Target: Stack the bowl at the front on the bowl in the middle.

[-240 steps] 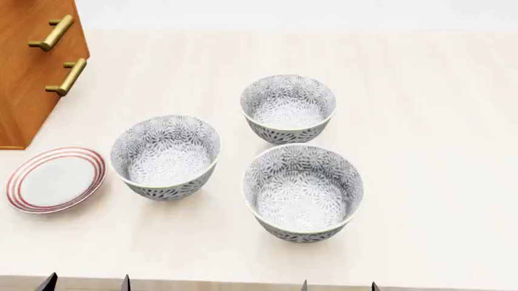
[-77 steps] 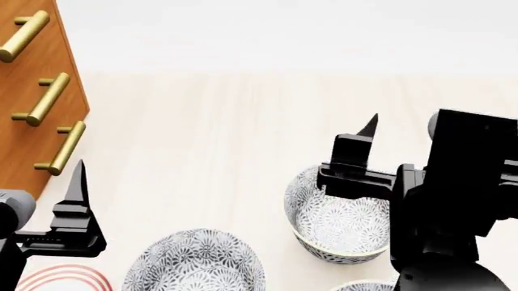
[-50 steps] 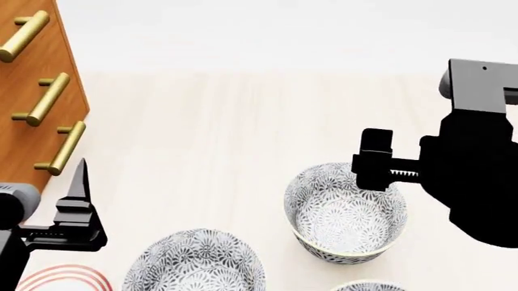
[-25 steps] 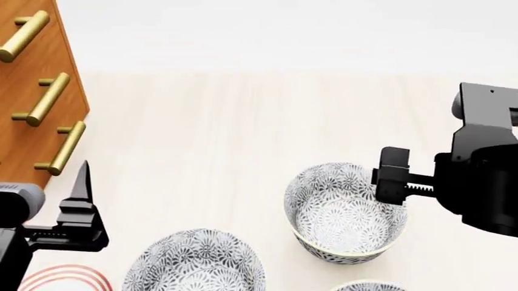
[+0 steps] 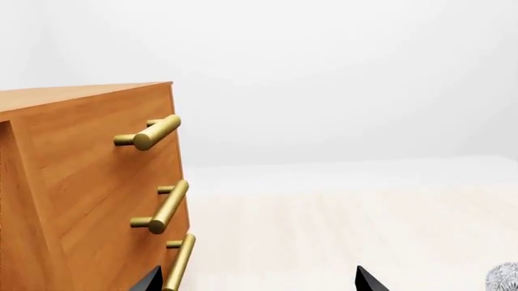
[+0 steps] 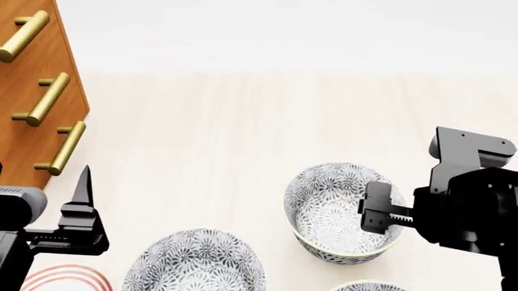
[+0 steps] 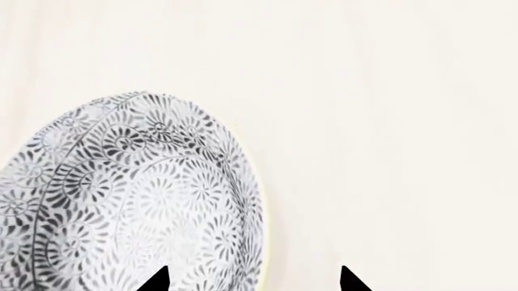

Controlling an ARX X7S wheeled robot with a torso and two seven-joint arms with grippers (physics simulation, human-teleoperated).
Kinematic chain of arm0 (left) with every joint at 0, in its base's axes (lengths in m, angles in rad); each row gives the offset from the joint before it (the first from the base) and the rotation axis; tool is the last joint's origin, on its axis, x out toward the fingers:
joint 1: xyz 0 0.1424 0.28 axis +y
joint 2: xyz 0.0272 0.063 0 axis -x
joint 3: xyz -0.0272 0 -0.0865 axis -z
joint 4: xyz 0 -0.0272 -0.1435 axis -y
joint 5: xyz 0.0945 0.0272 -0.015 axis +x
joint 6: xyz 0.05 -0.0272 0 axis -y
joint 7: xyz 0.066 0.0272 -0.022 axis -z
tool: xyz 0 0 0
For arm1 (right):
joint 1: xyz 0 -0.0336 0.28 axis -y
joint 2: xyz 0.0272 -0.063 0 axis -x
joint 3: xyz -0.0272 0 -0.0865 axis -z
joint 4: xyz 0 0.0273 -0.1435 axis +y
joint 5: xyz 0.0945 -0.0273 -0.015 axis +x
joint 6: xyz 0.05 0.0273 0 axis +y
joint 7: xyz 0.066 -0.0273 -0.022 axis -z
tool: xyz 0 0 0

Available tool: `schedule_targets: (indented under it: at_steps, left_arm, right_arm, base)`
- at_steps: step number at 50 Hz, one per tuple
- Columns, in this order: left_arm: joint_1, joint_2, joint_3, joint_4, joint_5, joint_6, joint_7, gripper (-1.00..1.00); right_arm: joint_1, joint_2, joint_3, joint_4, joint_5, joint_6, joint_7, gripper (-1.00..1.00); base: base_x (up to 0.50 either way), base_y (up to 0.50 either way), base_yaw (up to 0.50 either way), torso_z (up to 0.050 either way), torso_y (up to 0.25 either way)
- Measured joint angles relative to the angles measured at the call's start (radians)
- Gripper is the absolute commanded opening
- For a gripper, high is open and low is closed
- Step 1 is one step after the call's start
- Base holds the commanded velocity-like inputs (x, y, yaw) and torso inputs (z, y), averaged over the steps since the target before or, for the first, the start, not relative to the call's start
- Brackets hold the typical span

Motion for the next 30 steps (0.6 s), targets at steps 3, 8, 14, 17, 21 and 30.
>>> schedule_targets:
  at_steps: [3,8,14,17,21,30]
  left_arm:
    - [0.000,-0.001,0.000,-0.002,-0.001,0.001,-0.001,1.00]
    - [-0.001,-0.003,0.004,-0.008,-0.002,0.006,-0.002,1.00]
    - [0.001,-0.007,0.005,-0.012,-0.004,0.010,-0.003,1.00]
    - [0.002,-0.008,0.005,-0.013,-0.005,0.012,-0.004,1.00]
    - [0.004,-0.010,0.006,-0.016,-0.006,0.016,-0.005,1.00]
    - [0.006,-0.012,0.009,-0.019,-0.009,0.021,-0.009,1.00]
  right_arm:
    - [0.005,-0.011,-0.015,0.033,-0.014,-0.019,-0.024,1.00]
    - [0.016,-0.034,-0.040,0.098,-0.040,-0.057,-0.068,1.00]
    - [0.027,-0.058,-0.065,0.159,-0.065,-0.093,-0.107,-1.00]
    - [0.031,-0.065,-0.074,0.176,-0.082,-0.106,-0.115,-1.00]
    - [0.036,-0.072,-0.076,0.190,-0.089,-0.122,-0.124,-1.00]
    - [0.035,-0.076,-0.076,0.182,-0.094,-0.131,-0.123,-1.00]
  base:
    - [0.00,0.00,0.00,0.000,0.000]
    - [0.00,0.00,0.00,0.000,0.000]
    - [0.00,0.00,0.00,0.000,0.000]
    - [0.00,0.00,0.00,0.000,0.000]
    - [0.00,0.00,0.00,0.000,0.000]
    - [0.00,0.00,0.00,0.000,0.000]
